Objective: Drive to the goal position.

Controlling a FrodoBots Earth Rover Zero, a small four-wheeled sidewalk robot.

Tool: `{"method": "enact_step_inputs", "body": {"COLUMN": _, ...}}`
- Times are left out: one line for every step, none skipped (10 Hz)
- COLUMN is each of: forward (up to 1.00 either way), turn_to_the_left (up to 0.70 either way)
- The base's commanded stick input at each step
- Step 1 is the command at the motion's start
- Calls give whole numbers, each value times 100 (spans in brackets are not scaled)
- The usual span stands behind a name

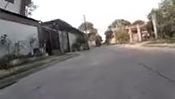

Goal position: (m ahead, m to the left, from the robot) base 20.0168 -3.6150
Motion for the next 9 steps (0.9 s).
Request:
{"method": "enact_step_inputs", "body": {"forward": 100, "turn_to_the_left": -40}}
{"method": "enact_step_inputs", "body": {"forward": 100, "turn_to_the_left": -40}}
{"method": "enact_step_inputs", "body": {"forward": 100, "turn_to_the_left": -40}}
{"method": "enact_step_inputs", "body": {"forward": 100, "turn_to_the_left": -40}}
{"method": "enact_step_inputs", "body": {"forward": 100, "turn_to_the_left": -35}}
{"method": "enact_step_inputs", "body": {"forward": 100, "turn_to_the_left": -9}}
{"method": "enact_step_inputs", "body": {"forward": 100, "turn_to_the_left": -3}}
{"method": "enact_step_inputs", "body": {"forward": 100, "turn_to_the_left": 0}}
{"method": "enact_step_inputs", "body": {"forward": 100, "turn_to_the_left": 0}}
